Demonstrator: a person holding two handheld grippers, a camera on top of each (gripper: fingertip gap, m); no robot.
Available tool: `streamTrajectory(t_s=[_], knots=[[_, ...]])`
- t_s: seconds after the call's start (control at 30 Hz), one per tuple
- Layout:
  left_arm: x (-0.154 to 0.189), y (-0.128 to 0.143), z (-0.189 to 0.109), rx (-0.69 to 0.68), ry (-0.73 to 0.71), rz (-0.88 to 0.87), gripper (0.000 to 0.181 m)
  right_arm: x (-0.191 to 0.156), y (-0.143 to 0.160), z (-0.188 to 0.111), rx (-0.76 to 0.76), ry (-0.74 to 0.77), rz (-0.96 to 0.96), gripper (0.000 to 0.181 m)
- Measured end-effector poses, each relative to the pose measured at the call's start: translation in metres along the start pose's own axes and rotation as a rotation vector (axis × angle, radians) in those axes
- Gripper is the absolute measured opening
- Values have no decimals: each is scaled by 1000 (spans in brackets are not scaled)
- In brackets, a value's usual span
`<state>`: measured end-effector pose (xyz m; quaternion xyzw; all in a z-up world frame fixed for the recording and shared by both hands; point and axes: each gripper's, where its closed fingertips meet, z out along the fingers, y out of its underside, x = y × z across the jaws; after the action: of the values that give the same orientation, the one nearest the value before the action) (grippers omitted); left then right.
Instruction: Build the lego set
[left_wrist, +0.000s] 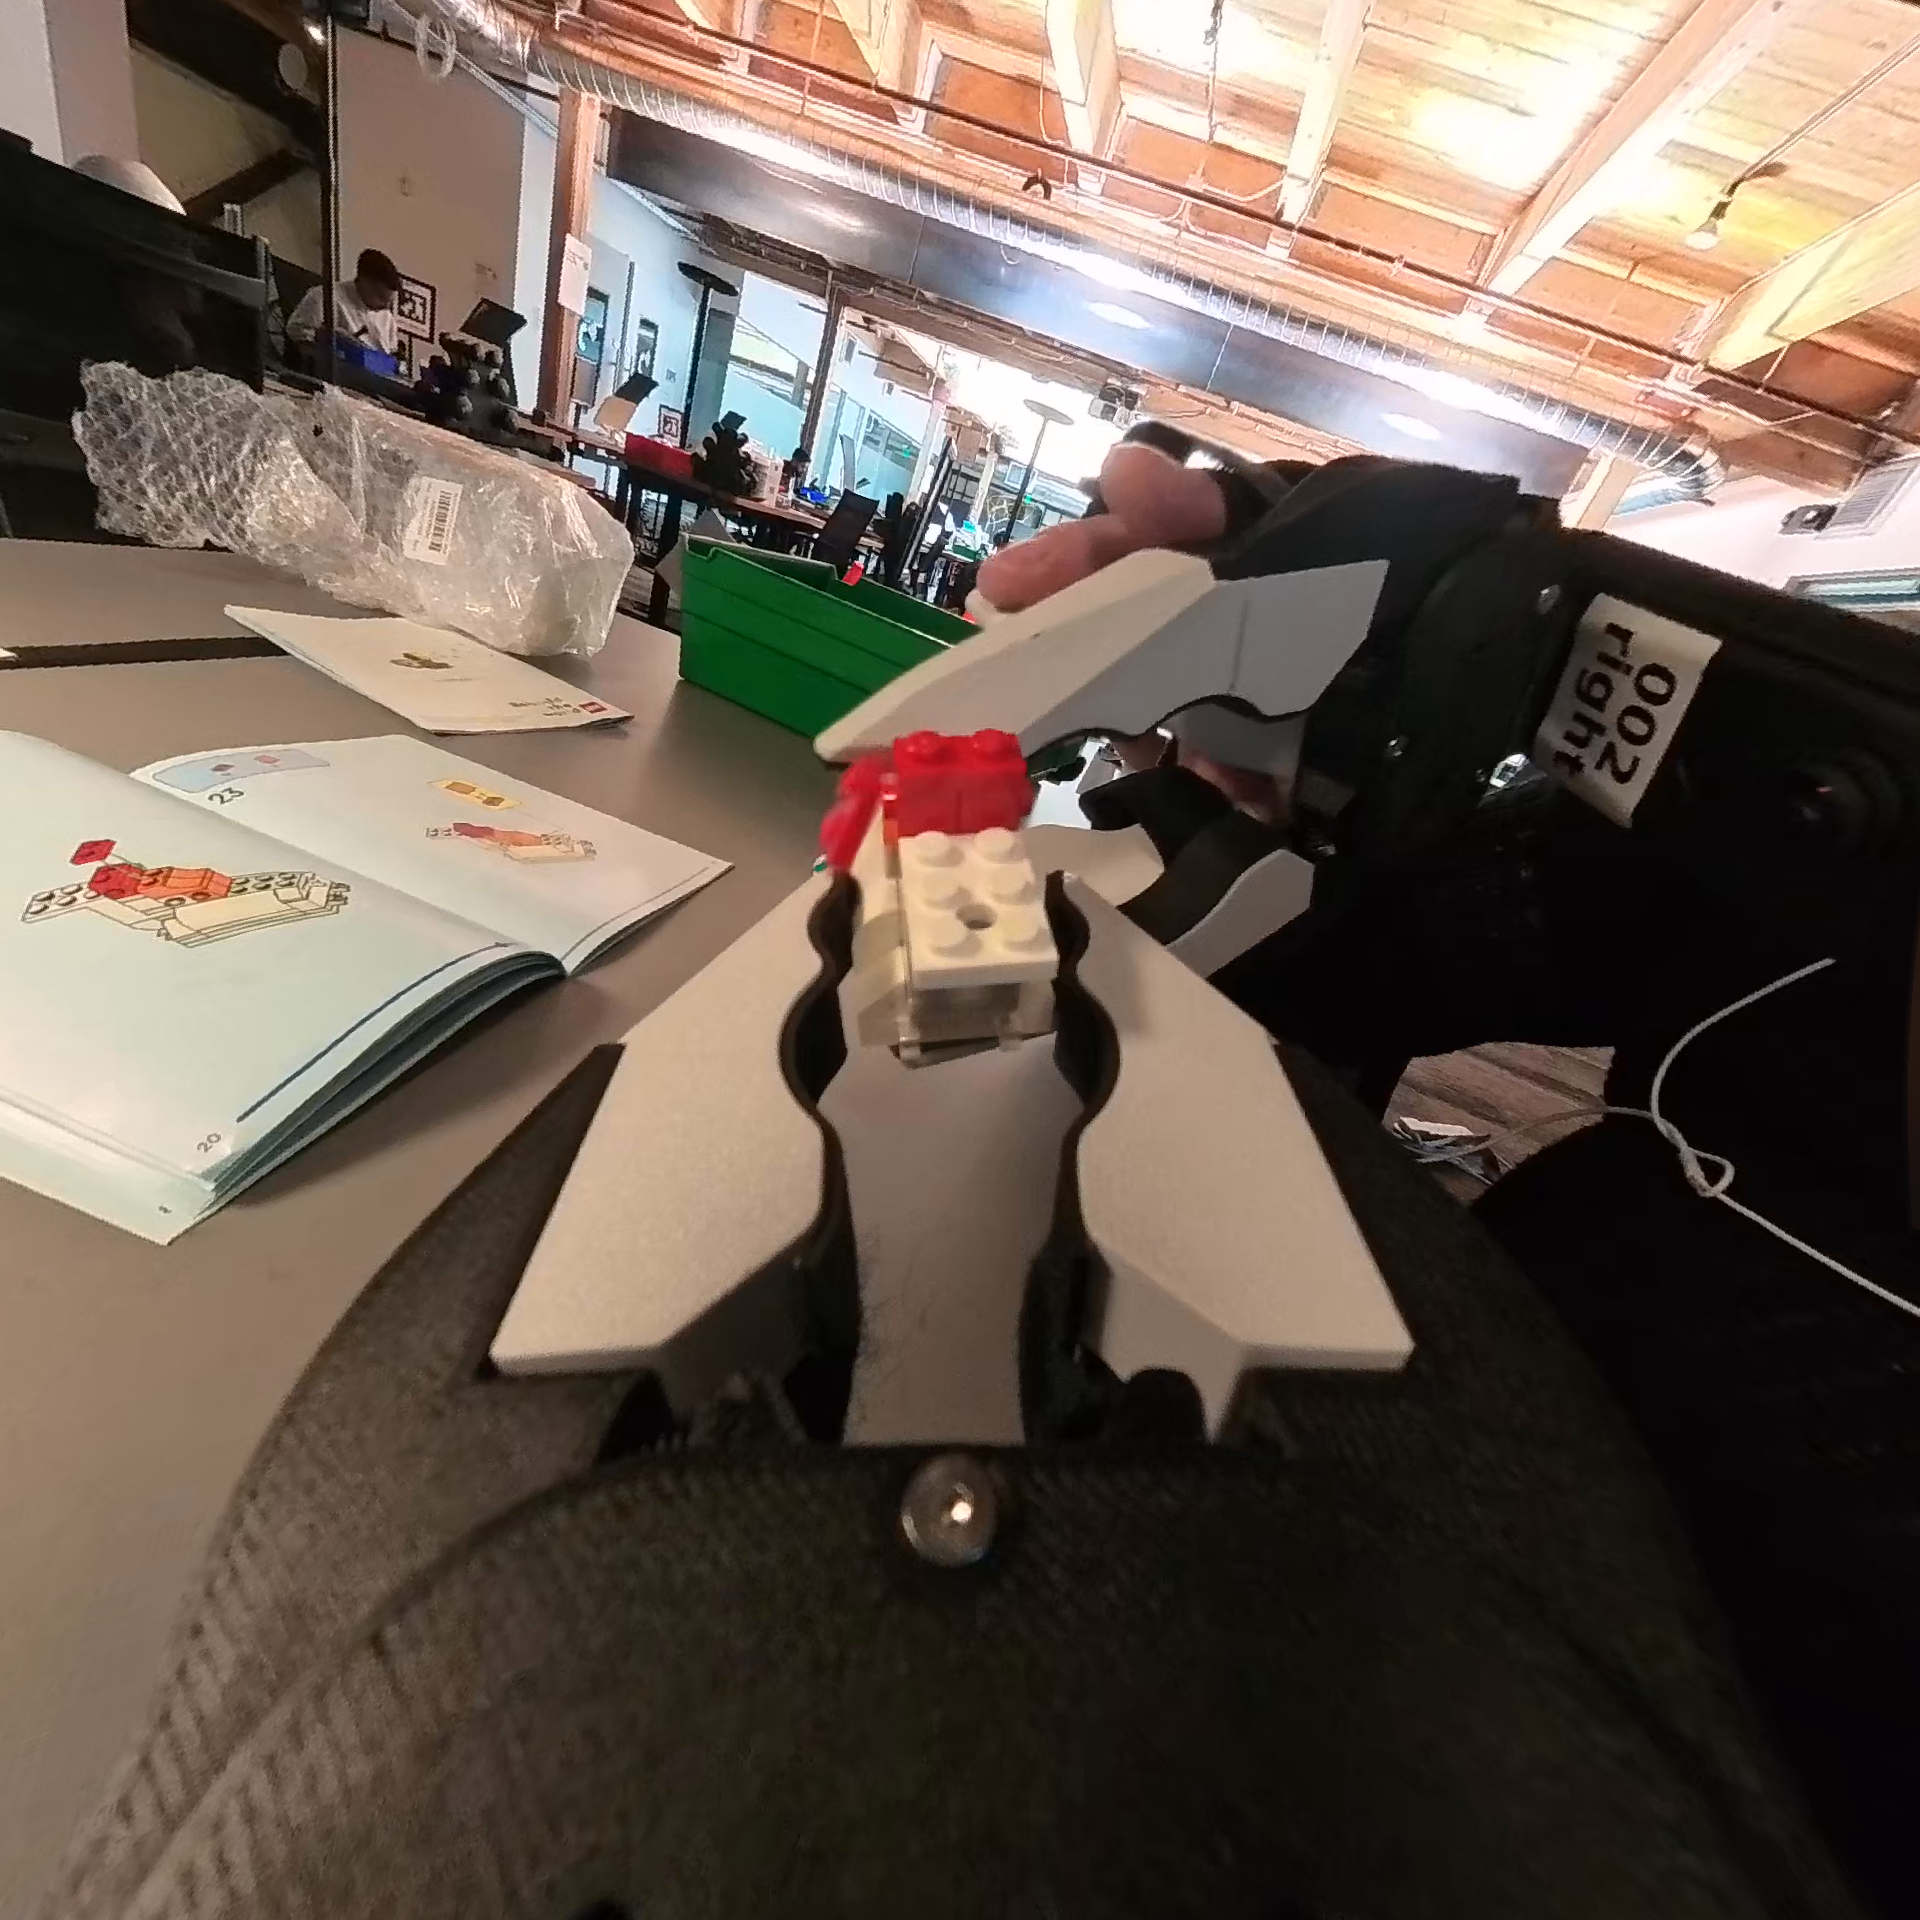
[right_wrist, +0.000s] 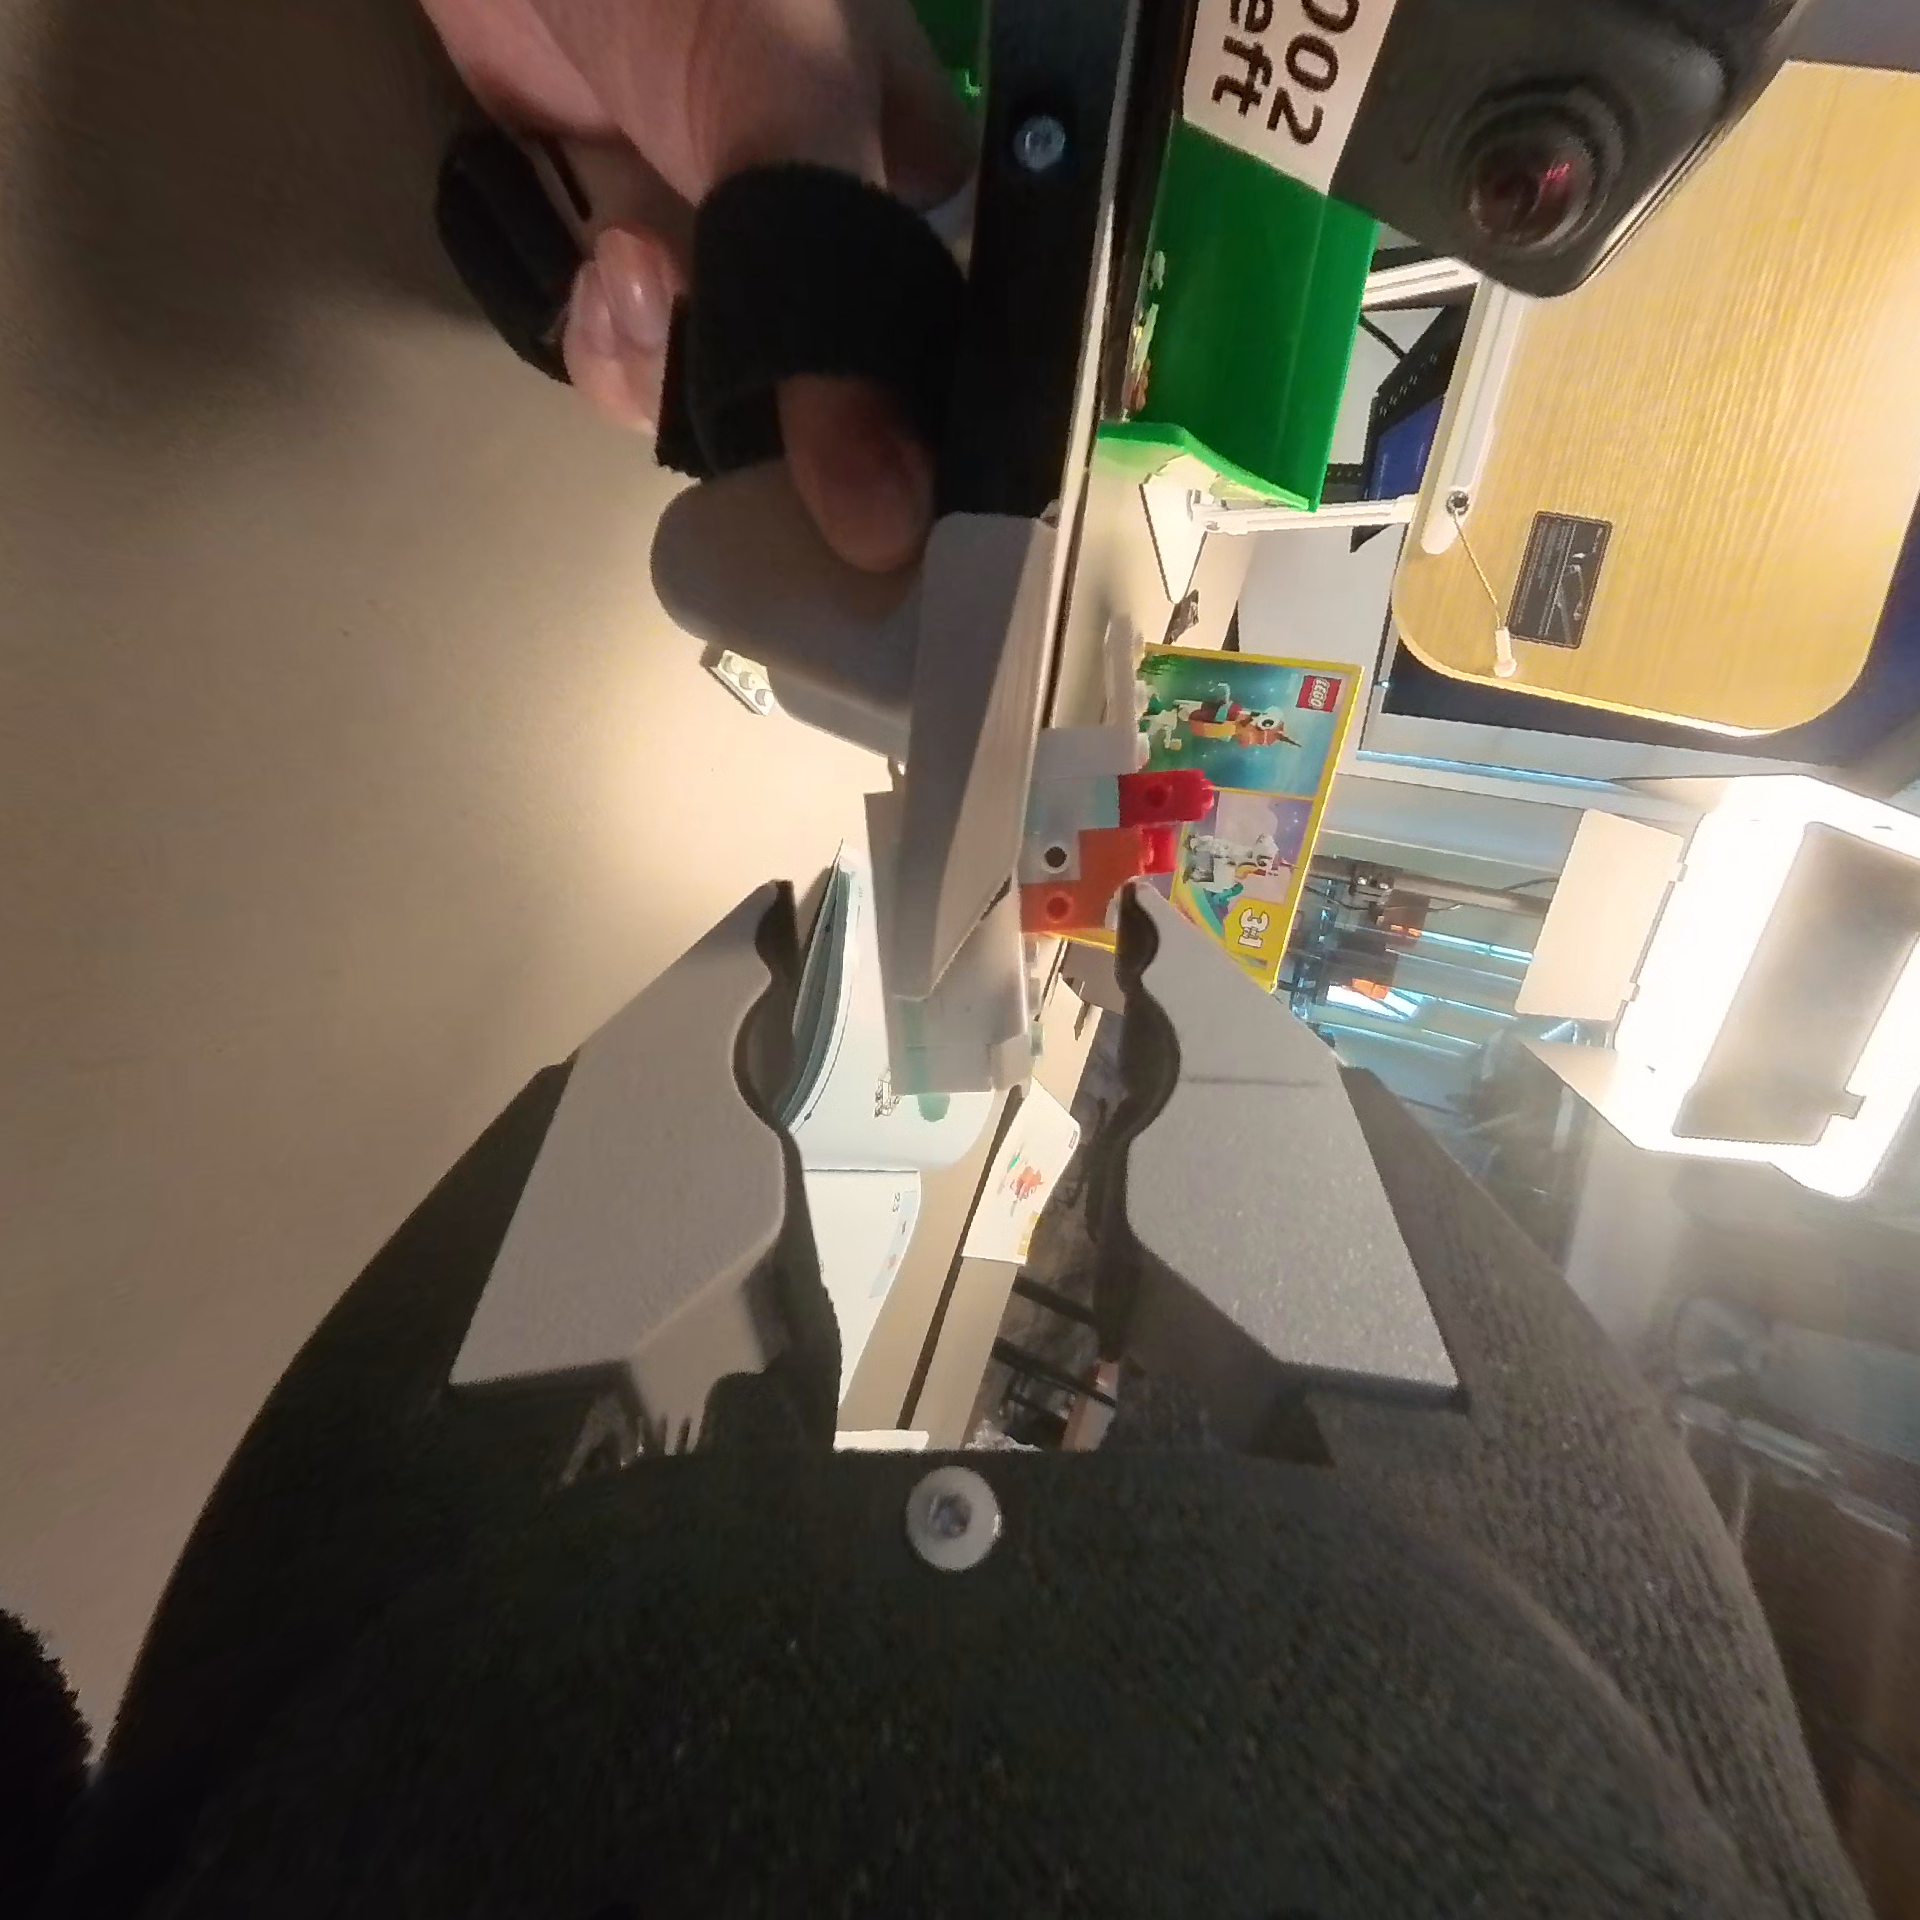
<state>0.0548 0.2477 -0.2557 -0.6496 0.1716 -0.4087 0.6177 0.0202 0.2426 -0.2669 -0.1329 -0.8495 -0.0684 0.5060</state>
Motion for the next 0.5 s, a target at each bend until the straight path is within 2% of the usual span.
streamTrajectory(t_s=[0.33,0.43,0.5], knots=[[-3,5,1,-41,-39,48,36,-4,4,-5,13,-36,-43,60],[-4,12,2,-104,-86,142,36,-10,25,-11,-13,-100,-56,60],[-1,17,1,-153,-120,268,36,-13,46,-14,-29,-166,53,60]])
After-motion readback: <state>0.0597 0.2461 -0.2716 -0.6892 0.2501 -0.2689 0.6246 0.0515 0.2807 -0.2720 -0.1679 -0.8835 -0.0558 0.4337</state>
